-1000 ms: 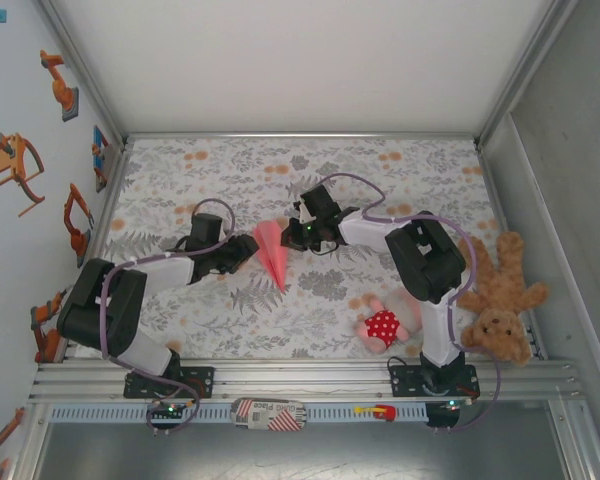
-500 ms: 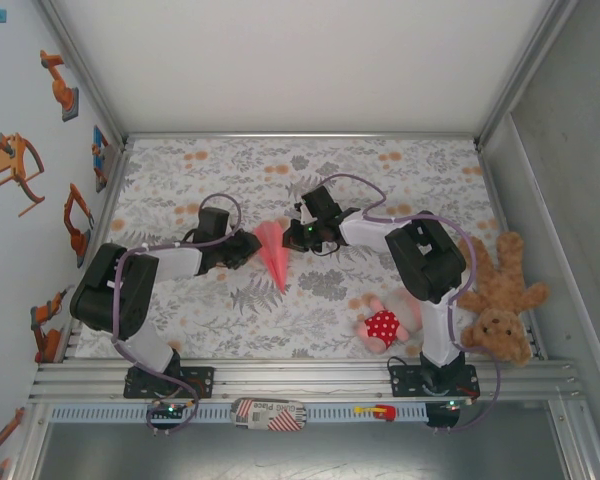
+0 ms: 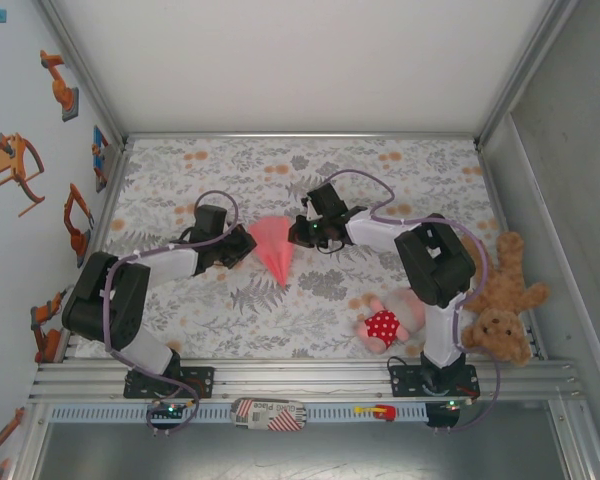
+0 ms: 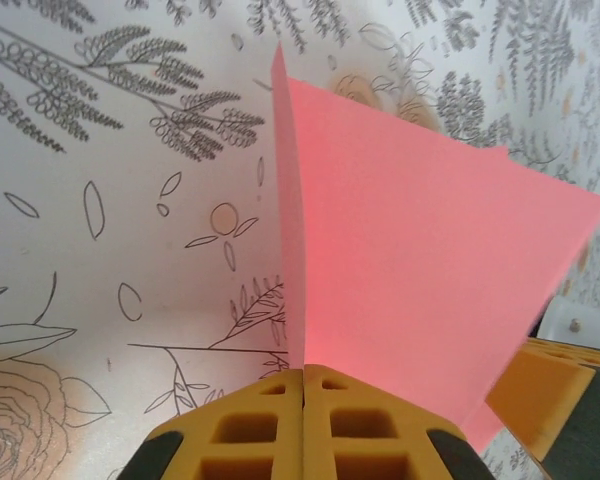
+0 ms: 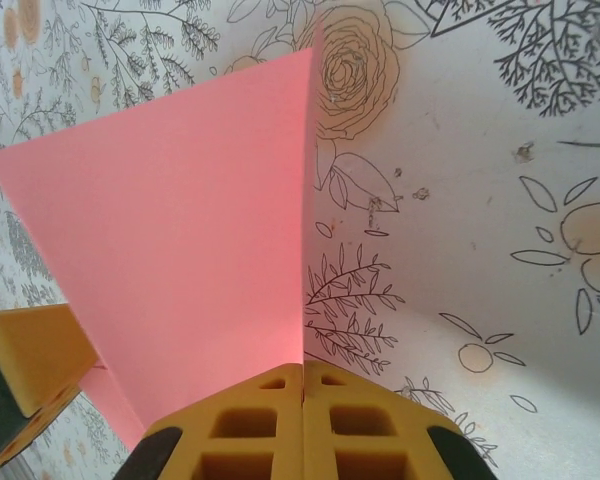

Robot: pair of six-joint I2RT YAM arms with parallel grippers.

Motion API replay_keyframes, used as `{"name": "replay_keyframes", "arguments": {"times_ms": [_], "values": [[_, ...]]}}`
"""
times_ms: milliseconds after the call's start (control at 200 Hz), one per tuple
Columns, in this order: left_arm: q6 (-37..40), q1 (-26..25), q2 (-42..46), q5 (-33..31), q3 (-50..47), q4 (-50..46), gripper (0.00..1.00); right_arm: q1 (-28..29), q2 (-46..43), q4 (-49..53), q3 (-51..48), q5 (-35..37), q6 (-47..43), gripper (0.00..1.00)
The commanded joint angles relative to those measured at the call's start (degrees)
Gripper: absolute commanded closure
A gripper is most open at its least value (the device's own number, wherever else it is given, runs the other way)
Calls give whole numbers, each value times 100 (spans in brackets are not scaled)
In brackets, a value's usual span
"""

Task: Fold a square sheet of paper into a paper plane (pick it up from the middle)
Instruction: Move the paper plane to the top-center of the table.

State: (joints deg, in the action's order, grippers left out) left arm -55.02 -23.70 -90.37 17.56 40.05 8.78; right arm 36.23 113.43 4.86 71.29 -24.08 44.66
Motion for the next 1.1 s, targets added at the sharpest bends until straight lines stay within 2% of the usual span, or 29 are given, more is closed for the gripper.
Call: {"name": "replay_keyframes", "arguments": {"times_ms": [0, 441, 566, 731, 891, 1092], "values": [[194, -29, 70, -78, -1, -93, 96, -42, -142, 59, -106, 218, -101, 99], [15, -55, -171, -156, -158, 124, 97, -37, 24, 80, -124, 322, 85, 97], [26, -54, -221, -87, -147, 135, 97, -37, -177, 211, -69, 430, -69, 85], [29, -73, -224, 7, -119, 157, 97, 28, -589, 710, -35, 919, -560, 68], [44, -89, -237, 55, -87, 156, 96, 407, -859, 1321, 89, 1525, -1166, 64], [50, -91, -228, 19, -85, 119, 97, 882, -704, 1674, 319, 1707, -1560, 55]]}}
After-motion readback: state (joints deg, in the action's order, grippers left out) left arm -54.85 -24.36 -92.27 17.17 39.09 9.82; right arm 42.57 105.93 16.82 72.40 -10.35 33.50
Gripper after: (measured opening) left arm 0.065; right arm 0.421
